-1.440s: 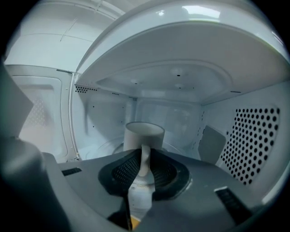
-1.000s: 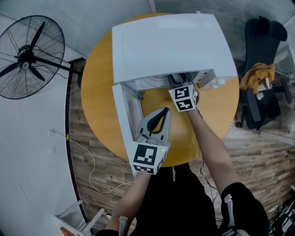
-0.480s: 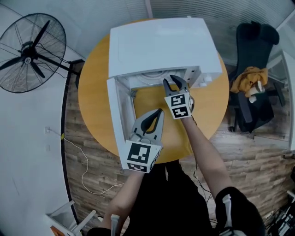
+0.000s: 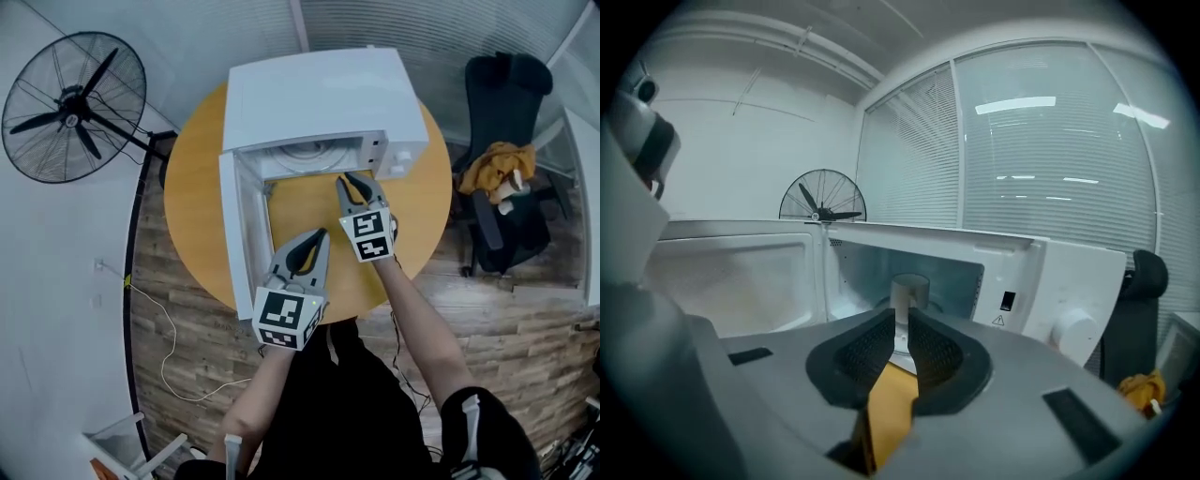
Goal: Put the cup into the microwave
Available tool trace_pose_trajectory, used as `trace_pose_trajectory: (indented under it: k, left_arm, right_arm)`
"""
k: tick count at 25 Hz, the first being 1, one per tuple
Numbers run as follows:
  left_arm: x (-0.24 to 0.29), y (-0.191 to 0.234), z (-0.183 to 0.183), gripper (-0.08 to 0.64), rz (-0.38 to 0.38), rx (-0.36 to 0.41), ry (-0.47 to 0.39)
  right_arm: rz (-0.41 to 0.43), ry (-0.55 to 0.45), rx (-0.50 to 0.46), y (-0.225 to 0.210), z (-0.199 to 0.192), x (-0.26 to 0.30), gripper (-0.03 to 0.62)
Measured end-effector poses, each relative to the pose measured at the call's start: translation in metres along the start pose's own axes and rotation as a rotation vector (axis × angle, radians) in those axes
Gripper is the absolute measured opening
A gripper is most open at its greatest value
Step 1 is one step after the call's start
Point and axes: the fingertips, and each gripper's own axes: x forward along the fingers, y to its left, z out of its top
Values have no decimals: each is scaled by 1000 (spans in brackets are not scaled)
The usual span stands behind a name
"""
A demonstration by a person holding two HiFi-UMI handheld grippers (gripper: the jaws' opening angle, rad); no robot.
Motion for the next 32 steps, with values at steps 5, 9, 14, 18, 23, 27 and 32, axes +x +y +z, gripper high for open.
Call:
trace_pose_trajectory:
  k: [5,9,14,18,23,27,32]
  left_arm:
    - [-8,-8,-3,-3,-5,2,-1]
    - [-9,-20,-5,-3,-36,0,-6]
    - [-8,-40,-16,-3,-100,21,11]
    - [-14,-50,-24,-3,-144,35,12]
    - [-23,-61,-39,-3,-216,61,18]
    - [-32,-73,-54,-3,-278,83,39]
    - [-61,-86,-64,-3,-345,94,41]
  right_arm:
    - [-10,-22,17,2,7,-30,16]
    - [-16,-38,26,4,13,-56,9]
    - [-34,-63,40,8,22,-94,9]
    - [-52,-61,51,18,26,-126,9]
    - [-92,-66,84,37,29,-176,9]
    - [-143,-69,105,57,26,-214,9]
    - [-186,-70,131,88,22,-250,9]
